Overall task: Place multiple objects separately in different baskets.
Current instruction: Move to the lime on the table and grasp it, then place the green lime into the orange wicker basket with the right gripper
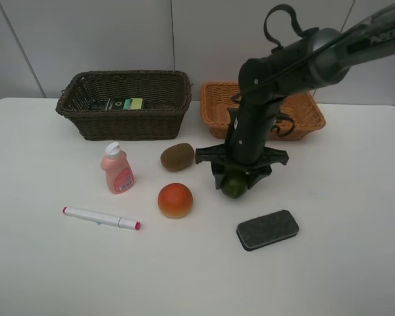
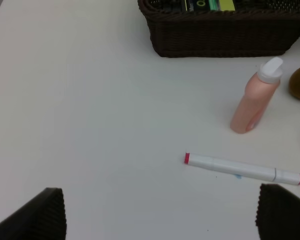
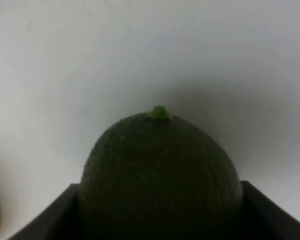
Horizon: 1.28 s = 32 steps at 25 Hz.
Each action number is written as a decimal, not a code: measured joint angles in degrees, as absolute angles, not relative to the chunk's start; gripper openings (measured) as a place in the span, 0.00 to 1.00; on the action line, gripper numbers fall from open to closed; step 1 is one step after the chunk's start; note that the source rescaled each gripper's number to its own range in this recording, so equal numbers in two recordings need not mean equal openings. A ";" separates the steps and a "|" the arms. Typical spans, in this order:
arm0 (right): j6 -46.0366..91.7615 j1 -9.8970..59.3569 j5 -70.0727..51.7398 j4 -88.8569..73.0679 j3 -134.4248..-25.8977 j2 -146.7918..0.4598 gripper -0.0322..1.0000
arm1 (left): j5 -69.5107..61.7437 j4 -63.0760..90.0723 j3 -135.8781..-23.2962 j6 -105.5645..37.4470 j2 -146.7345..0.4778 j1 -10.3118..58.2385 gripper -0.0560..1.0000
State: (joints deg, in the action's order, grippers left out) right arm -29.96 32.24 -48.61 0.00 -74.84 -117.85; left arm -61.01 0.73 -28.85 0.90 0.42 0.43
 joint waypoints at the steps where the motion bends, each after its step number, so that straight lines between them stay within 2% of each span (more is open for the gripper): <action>1: -29.96 32.24 -49.17 0.00 -75.09 -117.07 0.46 | -61.01 0.73 -28.85 0.90 0.42 0.43 1.00; 5: -29.96 32.24 -54.01 3.60 -79.59 -113.35 0.46 | -61.01 0.73 -28.85 0.90 0.42 0.43 1.00; 10: -29.96 30.85 -61.65 9.51 -90.63 -112.13 0.46 | -61.01 0.73 -28.85 0.90 0.42 0.43 1.00; 15: -29.96 27.38 -62.97 11.77 -98.62 -112.75 0.46 | -61.01 0.73 -28.85 0.90 0.42 0.43 1.00; 23: -29.96 20.01 -49.79 13.49 -100.46 -117.26 0.46 | -61.01 0.73 -28.85 0.90 0.42 0.43 1.00; 32: -29.24 19.00 -38.68 14.26 -100.46 -122.30 0.46 | -61.01 0.73 -28.85 0.90 0.42 0.43 1.00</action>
